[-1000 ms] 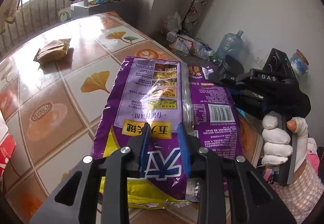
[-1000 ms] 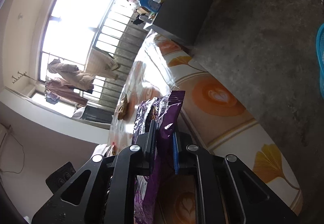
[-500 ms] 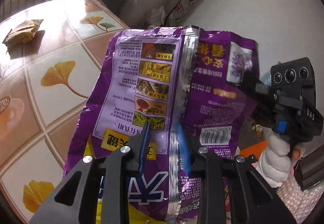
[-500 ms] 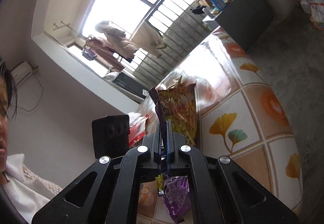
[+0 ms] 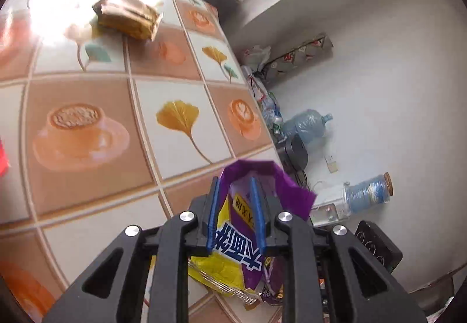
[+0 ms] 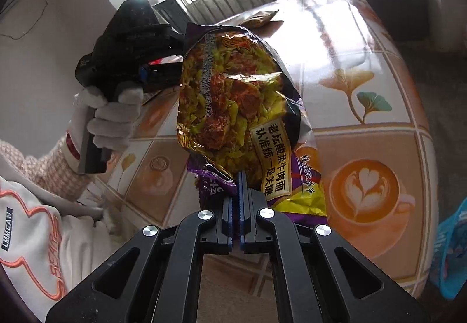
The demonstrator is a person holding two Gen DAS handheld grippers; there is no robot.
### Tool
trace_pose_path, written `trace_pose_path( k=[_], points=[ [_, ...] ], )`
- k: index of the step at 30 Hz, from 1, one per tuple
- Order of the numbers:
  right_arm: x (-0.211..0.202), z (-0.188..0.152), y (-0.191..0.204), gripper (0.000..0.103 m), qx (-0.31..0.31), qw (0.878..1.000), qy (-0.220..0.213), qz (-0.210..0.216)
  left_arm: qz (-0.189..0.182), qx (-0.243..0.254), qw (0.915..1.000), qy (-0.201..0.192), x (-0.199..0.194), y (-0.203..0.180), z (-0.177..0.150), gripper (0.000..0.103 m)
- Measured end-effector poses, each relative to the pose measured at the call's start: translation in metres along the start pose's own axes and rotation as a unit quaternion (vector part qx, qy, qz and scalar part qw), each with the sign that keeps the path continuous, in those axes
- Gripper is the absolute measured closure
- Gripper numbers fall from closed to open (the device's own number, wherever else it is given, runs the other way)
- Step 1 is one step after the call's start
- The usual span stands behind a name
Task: Collect trash
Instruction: 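Hold the yellow-purple noodle bag with the left gripper while the right gripper releases its bag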
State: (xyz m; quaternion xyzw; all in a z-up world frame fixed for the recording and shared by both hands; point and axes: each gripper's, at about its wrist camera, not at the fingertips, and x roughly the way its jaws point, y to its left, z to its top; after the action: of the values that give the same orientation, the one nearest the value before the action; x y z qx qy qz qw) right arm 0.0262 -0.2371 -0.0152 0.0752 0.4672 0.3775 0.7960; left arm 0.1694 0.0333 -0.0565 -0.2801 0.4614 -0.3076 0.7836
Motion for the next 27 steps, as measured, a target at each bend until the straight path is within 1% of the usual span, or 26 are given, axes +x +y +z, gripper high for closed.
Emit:
trace_pose_path(
  k=[1,2,4,5,6,7,8,9,10,11,12,13,14,15,16,17,18,19,20,22,23,24,26,27],
  points=[
    [0.0,0.0,0.001,0.102,0.0,1.0,0.004,-0.001,-0.002,0.01,0.9997,-0.023,-0.013,-0.006,0.005,0.084],
    [0.0,0.001,0.002,0.102,-0.004,1.0,0.004,-0.006,-0.011,0.026,0.9986,-0.044,-0.026,-0.015,0.009,0.084],
    [0.0,0.0,0.005,0.101,-0.009,1.0,0.005,-0.013,-0.042,0.065,0.9943,-0.074,-0.045,-0.038,0.013,0.084],
    [0.0,0.0,0.007,0.102,-0.012,1.0,0.006,-0.018,-0.061,0.087,0.9916,-0.074,-0.048,-0.05,0.012,0.084],
    [0.0,0.0,0.009,0.102,-0.015,1.0,0.007,-0.023,-0.075,0.108,0.9892,-0.064,-0.045,-0.062,0.012,0.083],
    [0.0,0.001,0.011,0.102,-0.019,0.999,0.007,-0.03,-0.075,0.128,0.9877,-0.05,-0.04,-0.072,0.009,0.082],
    [0.0,0.0,0.013,0.102,-0.023,0.999,0.008,-0.037,-0.058,0.143,0.9875,-0.03,-0.029,-0.08,0.004,0.082],
    [0.0,-0.001,0.015,0.102,-0.029,0.998,0.009,-0.047,-0.03,0.161,0.9864,-0.006,-0.015,-0.086,-0.004,0.082],
    [0.001,-0.001,0.017,0.101,-0.032,0.998,0.009,-0.058,0.006,0.183,0.983,0.016,-0.001,-0.089,-0.011,0.082],
    [-0.001,-0.001,0.019,0.101,-0.033,0.997,0.01,-0.065,0.039,0.199,0.9787,0.035,0.007,-0.084,-0.021,0.082],
    [0.0,0.001,0.019,0.101,-0.03,0.997,0.01,-0.069,0.06,0.205,0.9752,0.056,0.019,-0.077,-0.03,0.082],
    [-0.004,0.0,0.019,0.097,-0.022,0.997,0.007,-0.073,0.069,0.201,0.9741,0.077,0.027,-0.066,-0.039,0.082],
    [-0.009,0.0,0.018,0.09,-0.012,0.997,0.004,-0.076,0.076,0.189,0.9747,0.091,0.035,-0.053,-0.043,0.082],
    [-0.016,-0.001,0.019,0.086,-0.002,0.997,-0.003,-0.075,0.085,0.176,0.9752,0.104,0.042,-0.041,-0.046,0.083],
    [-0.024,-0.003,0.019,0.083,0.007,0.997,-0.011,-0.072,0.084,0.162,0.9769,0.111,0.044,-0.029,-0.048,0.084],
    [-0.034,-0.005,0.019,0.075,0.019,0.998,-0.021,-0.064,0.065,0.148,0.9815,0.102,0.039,-0.018,-0.049,0.084],
    [-0.045,-0.007,0.018,0.065,0.031,0.997,-0.031,-0.056,0.055,0.136,0.9838,0.103,0.037,-0.013,-0.048,0.084],
    [-0.054,-0.01,0.017,0.061,0.045,0.997,-0.043,-0.051,0.049,0.125,0.9855,0.104,0.035,-0.009,-0.047,0.084],
    [-0.062,-0.013,0.015,0.055,0.06,0.996,-0.053,-0.05,0.045,0.118,0.9866,0.104,0.033,-0.006,-0.047,0.084],
    [-0.075,-0.02,0.004,0.049,0.104,0.991,-0.073,-0.046,0.037,0.112,0.9875,0.104,0.032,-0.003,-0.047,0.084],
    [-0.078,-0.023,-0.005,0.045,0.134,0.986,-0.084,-0.048,0.036,0.113,0.9875,0.103,0.029,-0.004,-0.049,0.084],
    [-0.081,-0.025,-0.015,0.044,0.164,0.981,-0.096,-0.047,0.036,0.115,0.9875,0.102,0.029,-0.004,-0.049,0.084],
    [-0.085,-0.033,-0.035,0.044,0.234,0.964,-0.122,-0.025,0.034,0.116,0.9876,0.1,0.027,-0.005,-0.05,0.084],
    [-0.083,-0.036,-0.045,0.044,0.269,0.954,-0.132,-0.005,0.033,0.115,0.9878,0.1,0.027,-0.005,-0.051,0.084]
  ],
)
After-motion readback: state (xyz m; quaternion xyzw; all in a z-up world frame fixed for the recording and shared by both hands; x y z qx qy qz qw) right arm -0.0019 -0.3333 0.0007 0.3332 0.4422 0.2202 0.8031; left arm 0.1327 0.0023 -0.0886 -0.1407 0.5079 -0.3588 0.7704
